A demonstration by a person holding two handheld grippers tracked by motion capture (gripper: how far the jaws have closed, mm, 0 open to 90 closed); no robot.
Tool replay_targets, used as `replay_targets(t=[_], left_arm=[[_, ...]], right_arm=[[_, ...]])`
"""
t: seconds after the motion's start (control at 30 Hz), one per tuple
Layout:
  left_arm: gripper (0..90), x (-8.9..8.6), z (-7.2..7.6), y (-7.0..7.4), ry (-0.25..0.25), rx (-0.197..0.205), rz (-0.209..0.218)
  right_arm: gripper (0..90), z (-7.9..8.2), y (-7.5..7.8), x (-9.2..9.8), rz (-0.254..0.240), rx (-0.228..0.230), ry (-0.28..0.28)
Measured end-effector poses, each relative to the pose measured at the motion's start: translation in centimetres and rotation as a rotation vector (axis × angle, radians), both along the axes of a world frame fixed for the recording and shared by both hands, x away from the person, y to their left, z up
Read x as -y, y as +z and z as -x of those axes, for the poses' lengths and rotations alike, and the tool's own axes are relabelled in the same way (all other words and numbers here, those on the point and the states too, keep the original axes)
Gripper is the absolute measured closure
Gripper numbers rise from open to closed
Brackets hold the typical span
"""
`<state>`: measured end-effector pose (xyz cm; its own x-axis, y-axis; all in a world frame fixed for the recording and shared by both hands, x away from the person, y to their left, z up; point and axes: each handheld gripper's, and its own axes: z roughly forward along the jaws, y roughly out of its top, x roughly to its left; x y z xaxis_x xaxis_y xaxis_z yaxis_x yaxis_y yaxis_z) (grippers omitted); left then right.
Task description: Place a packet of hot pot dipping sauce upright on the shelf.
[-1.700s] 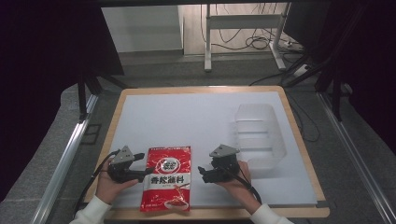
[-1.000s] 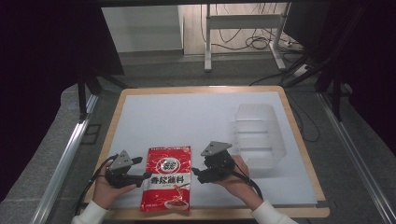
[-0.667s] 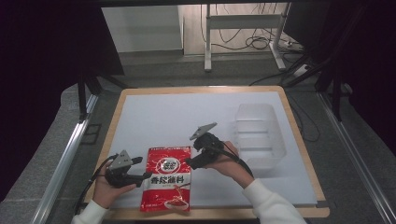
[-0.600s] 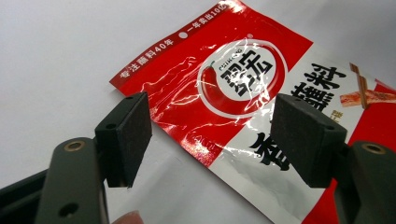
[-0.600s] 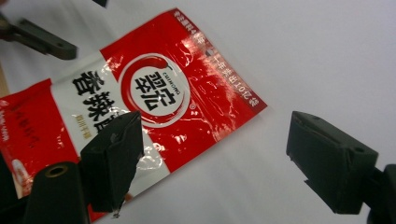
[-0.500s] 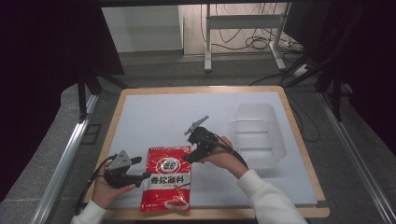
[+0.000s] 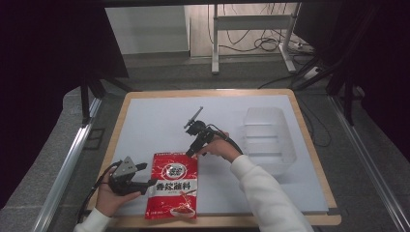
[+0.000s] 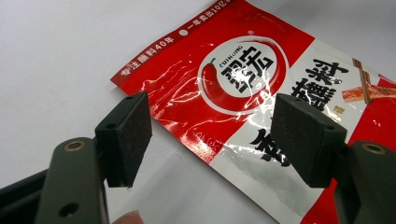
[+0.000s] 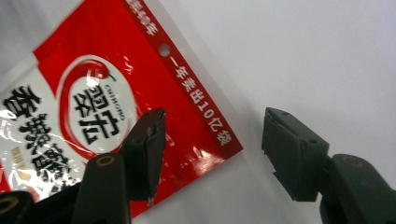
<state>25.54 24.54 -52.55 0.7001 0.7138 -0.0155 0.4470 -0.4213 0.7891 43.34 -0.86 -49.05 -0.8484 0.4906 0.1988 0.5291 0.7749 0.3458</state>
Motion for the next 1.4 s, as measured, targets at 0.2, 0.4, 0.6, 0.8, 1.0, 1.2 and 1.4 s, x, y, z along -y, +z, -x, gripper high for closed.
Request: replay_targets(t=[0.2,0.4,0.6,0.8,1.0,1.2,1.4], left_arm=[[28.9,0.0,0.0,-0.1,0.000,0.000,0.000],[28.9,0.0,0.0,0.0,0.000,0.001,-0.001],[28.8,-0.1,0.0,0.1,0.000,-0.002,0.011],[28.8,-0.2,-0.1,0.0,0.008,-0.003,0.007],[28.6,-0.8,-1.0,-0.3,0.034,-0.029,0.022],[27.9,-1.4,-2.8,-0.5,0.078,-0.087,0.069],[27.9,-2.0,-4.8,-0.8,0.097,-0.131,0.094]], right_arm=[[51.5,-0.6,-1.0,0.2,-0.003,-0.046,-0.017],[69.5,-0.5,-1.4,0.6,-0.030,-0.084,0.009],[87.8,0.0,-0.9,0.9,-0.060,-0.068,0.034],[89.2,1.5,0.5,0.9,-0.054,0.037,0.107],[89.3,2.4,2.1,1.6,-0.119,0.089,0.136],[89.3,3.1,2.8,1.6,-0.147,0.112,0.157],[89.3,3.5,3.3,1.7,-0.167,0.126,0.178]])
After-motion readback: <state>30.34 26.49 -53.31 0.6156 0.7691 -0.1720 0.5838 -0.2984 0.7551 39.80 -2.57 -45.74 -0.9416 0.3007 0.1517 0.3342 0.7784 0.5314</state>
